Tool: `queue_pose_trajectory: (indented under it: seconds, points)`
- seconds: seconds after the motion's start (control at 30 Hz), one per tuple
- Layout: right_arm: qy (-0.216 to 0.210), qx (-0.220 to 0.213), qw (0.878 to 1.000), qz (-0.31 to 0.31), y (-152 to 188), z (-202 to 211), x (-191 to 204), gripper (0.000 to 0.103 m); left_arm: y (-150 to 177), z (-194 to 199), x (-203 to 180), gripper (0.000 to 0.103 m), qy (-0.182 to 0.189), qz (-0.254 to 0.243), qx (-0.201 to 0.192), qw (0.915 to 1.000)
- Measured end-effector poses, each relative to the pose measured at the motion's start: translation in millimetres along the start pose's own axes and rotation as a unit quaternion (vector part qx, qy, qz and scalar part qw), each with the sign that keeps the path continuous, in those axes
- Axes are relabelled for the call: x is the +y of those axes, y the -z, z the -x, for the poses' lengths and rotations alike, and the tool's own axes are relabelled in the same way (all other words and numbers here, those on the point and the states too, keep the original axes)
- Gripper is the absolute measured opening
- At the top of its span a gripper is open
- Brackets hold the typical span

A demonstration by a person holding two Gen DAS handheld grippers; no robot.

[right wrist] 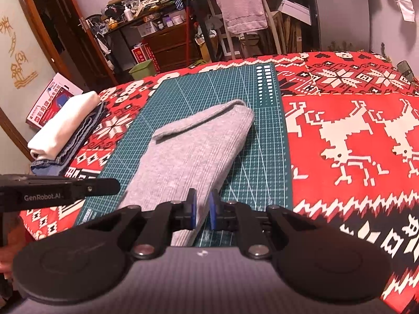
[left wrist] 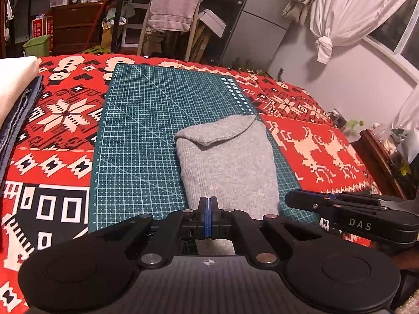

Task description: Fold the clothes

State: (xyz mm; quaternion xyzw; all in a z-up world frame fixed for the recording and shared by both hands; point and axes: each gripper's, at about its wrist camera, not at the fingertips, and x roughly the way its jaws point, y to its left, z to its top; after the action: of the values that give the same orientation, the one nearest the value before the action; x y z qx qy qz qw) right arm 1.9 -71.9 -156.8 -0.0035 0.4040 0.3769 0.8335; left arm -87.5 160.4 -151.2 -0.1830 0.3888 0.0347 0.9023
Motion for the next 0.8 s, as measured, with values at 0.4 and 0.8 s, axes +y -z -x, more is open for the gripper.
queue_pose_trajectory:
  seconds: [0.4,0.8]
  points:
    - [0.004,-0.003,1.000,0.022,-29.5,-25.8,5.9,0.000,-19.5,-13.2,-2.5,0.000,0.061,-0.006,0.006,0.9981]
    - [0.017,0.027,0.999,0.017,-20.9,-50.9,-3.9,0.000,-14.7,-38.6,1.4,0.000,0.058,-0.010,0.035,0.9977]
